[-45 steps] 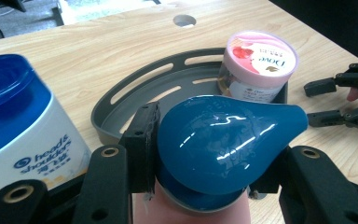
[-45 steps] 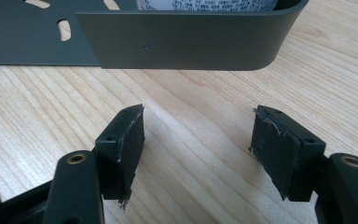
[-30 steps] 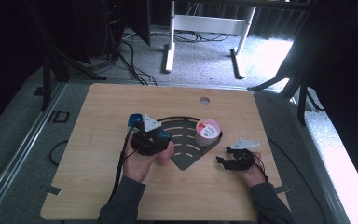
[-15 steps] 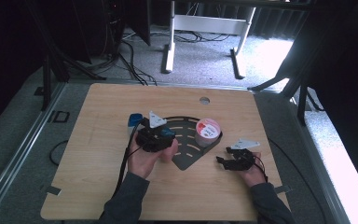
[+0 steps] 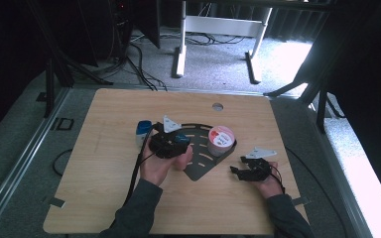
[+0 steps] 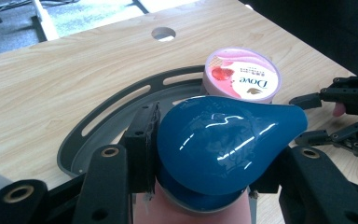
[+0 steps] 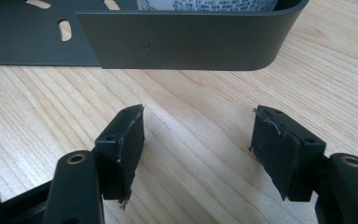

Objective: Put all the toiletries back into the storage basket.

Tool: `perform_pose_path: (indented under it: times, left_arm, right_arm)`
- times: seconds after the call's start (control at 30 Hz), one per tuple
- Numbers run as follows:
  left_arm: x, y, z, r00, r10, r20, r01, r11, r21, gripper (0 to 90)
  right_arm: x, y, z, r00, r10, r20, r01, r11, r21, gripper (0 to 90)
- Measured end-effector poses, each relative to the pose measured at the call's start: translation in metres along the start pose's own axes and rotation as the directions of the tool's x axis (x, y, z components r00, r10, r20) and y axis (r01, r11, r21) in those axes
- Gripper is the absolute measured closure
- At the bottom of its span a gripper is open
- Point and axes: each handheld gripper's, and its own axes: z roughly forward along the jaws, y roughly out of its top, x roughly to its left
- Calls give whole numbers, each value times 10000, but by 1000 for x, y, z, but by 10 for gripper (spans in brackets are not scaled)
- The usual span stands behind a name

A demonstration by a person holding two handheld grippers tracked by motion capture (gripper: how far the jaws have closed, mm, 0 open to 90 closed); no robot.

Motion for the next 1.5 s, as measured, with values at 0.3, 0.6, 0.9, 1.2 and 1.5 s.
perform_pose_path:
  times: [0.3,0.6,0.9,1.2,1.5]
  left_arm:
    - [-1,6,6,10000,95,-3,-95,9999,-35,530]
    - [0,12,13,9998,173,34,-173,9998,-73,530]
    - [3,17,22,9996,267,101,-265,9995,-190,530]
    - [9,18,32,9999,126,71,-125,9997,-187,530]
    - [8,22,43,9994,342,-58,-344,9990,-268,530]
  right_arm:
    - [0,0,0,10000,10,-11,-10,10000,-23,340]
    - [0,0,0,10000,-6,-19,6,10000,-39,339]
    - [-1,0,0,10000,-40,-21,40,10000,-61,339]
    - [-1,-1,0,10000,-36,-22,36,10000,-63,339]
    - [-1,-1,0,10000,-43,-24,42,10000,-69,339]
